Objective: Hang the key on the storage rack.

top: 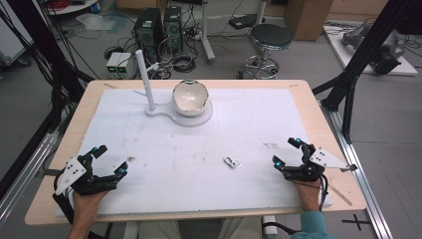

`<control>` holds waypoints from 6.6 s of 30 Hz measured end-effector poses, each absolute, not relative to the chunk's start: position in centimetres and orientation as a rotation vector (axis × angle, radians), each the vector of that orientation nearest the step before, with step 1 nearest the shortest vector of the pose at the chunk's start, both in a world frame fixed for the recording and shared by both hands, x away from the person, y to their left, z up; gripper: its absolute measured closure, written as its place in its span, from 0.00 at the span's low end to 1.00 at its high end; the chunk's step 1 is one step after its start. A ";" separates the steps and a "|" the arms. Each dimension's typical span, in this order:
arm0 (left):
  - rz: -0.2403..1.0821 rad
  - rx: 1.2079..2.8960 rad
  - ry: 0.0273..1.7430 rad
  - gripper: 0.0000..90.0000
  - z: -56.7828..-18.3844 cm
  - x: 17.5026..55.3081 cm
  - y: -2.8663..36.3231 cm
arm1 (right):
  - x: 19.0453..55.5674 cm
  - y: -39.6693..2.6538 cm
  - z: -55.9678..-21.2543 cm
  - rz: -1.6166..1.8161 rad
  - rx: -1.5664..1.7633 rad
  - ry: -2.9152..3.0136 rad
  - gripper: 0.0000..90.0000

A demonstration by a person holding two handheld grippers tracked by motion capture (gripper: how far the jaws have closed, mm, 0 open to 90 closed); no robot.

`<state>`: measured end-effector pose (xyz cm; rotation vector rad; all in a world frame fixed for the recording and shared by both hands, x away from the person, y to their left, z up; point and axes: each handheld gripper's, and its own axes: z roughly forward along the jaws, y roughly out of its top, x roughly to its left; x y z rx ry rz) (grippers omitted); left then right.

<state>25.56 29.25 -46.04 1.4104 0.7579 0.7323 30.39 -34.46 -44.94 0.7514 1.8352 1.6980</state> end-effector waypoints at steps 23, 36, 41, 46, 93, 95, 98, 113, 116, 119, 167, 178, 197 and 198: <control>0.734 1.413 0.756 0.06 -46.0 25.6 29.2 | 30.4 -34.5 -44.9 1.699 0.763 1.828 0.09; 0.733 1.420 0.756 0.06 -46.0 25.6 29.2 | 31.5 -33.8 -41.4 1.643 0.734 2.014 0.09; 0.736 1.424 0.756 0.06 -46.0 25.6 29.2 | 32.8 -32.8 -38.5 1.595 0.651 2.163 0.09; 0.733 1.424 0.757 0.06 -46.0 25.6 29.2 | 33.9 -31.3 -36.7 1.558 0.589 2.320 0.09; 0.732 1.427 0.757 0.06 -46.0 25.6 29.2 | 38.5 -20.2 -40.5 0.804 0.211 3.105 0.18; 0.731 1.426 0.756 0.06 -46.0 25.6 29.2 | 38.6 -20.1 -40.6 0.792 0.237 3.130 0.25; 0.728 1.426 0.757 0.06 -46.0 25.6 29.2 | 38.7 -20.1 -40.7 0.768 0.247 3.143 0.29; 0.729 1.428 0.752 0.06 -46.0 25.7 29.2 | 39.1 -19.9 -41.0 0.740 0.288 3.175 0.65; 0.727 1.427 0.754 0.06 -46.0 25.7 29.1 | 39.2 -20.0 -41.0 0.745 0.296 3.178 0.71; 0.727 1.427 0.754 0.06 -46.0 25.7 29.1 | 39.2 -20.1 -40.9 0.756 0.286 3.181 0.77; 0.727 1.437 0.772 0.06 -45.9 25.8 29.1 | 38.6 -20.0 -39.8 0.904 0.385 3.075 0.99; 0.684 1.465 0.750 0.06 -44.1 26.3 29.1 | 38.4 -20.0 -37.8 1.195 0.371 2.949 0.99; 0.359 1.745 0.511 0.06 -34.4 30.6 26.4 | 38.0 -18.9 -33.0 1.715 0.196 2.661 0.99; 0.329 1.765 0.500 0.06 -34.1 30.9 26.0 | 37.9 -18.8 -32.8 1.746 0.181 2.641 0.99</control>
